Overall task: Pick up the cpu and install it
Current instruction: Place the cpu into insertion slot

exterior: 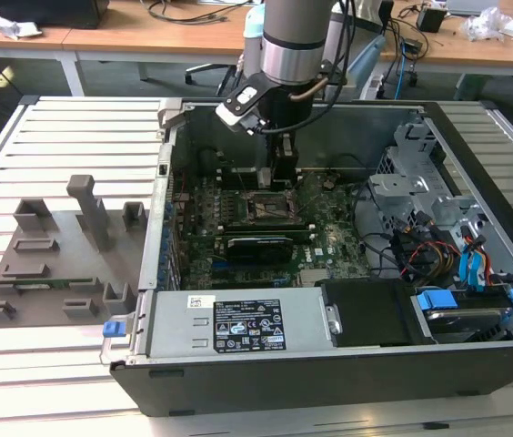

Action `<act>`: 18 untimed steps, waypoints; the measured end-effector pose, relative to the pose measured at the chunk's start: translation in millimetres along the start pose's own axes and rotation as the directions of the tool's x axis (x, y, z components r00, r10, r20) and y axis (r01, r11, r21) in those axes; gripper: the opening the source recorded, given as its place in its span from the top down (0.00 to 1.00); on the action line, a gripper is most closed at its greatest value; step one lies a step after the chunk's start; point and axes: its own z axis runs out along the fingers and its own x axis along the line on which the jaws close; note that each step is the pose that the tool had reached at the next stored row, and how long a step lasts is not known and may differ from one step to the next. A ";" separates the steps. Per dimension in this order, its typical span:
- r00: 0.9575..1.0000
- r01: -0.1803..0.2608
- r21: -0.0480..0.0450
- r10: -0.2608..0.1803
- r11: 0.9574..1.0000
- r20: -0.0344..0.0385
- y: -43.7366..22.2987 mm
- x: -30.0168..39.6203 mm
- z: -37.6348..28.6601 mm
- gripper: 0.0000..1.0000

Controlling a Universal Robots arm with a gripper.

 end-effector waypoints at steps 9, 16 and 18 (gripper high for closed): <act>1.000 0.000 0.000 0.000 1.000 0.000 0.3 0.0 14.2 0.45; 1.000 0.000 0.000 0.000 1.000 0.000 0.5 -0.1 23.0 0.45; 1.000 0.000 0.000 0.000 1.000 0.005 0.4 -0.2 24.0 0.45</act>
